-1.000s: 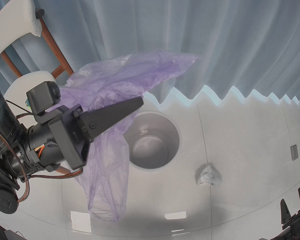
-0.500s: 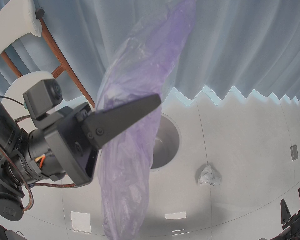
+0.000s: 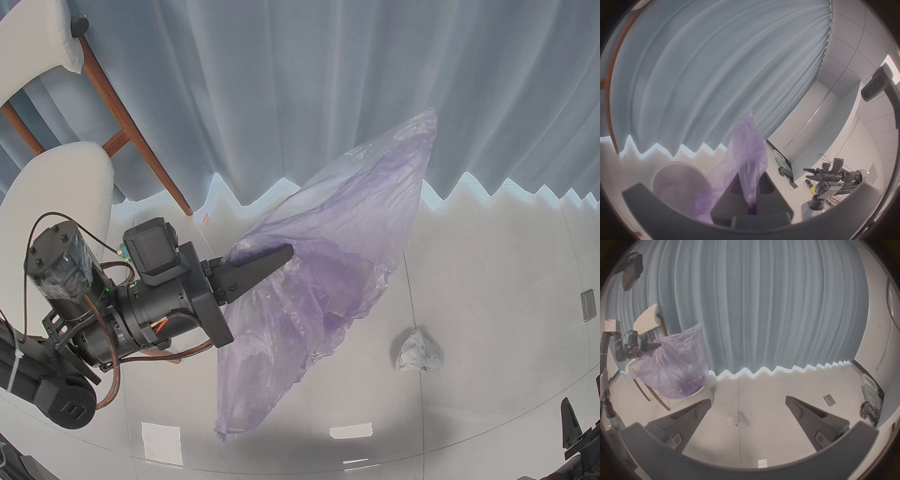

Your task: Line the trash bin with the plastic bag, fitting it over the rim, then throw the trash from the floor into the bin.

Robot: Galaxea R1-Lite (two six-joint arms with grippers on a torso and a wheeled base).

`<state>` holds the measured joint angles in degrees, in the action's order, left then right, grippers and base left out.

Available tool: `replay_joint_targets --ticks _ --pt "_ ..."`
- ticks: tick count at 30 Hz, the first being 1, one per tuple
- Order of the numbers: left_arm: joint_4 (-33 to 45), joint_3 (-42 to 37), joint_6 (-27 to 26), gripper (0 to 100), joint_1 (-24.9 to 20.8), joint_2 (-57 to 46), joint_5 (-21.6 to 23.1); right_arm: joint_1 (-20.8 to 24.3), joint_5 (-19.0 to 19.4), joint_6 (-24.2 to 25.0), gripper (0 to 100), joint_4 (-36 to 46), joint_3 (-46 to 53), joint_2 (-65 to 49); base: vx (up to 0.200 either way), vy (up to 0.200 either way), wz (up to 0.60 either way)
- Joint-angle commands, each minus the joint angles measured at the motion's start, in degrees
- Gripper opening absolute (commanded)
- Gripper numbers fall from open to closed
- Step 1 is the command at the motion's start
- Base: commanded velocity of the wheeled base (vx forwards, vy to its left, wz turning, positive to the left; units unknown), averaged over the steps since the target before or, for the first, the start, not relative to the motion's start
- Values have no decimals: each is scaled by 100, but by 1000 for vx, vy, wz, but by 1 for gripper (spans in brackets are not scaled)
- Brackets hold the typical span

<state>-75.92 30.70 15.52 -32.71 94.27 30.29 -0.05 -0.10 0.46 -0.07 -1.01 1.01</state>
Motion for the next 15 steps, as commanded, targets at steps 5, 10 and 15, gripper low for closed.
replay_joint_targets --ticks 5,10,15 --pt "-98 270 13 0 195 513 -41 -4 1 -2 100 -1 101 -101 0 0 0" --pt "-63 710 118 0 599 522 -366 -4 1 6 100 -1 101 -101 0 0 0" --pt "-72 947 285 0 924 549 -366 5 1 -2 100 -1 101 -101 0 0 0"
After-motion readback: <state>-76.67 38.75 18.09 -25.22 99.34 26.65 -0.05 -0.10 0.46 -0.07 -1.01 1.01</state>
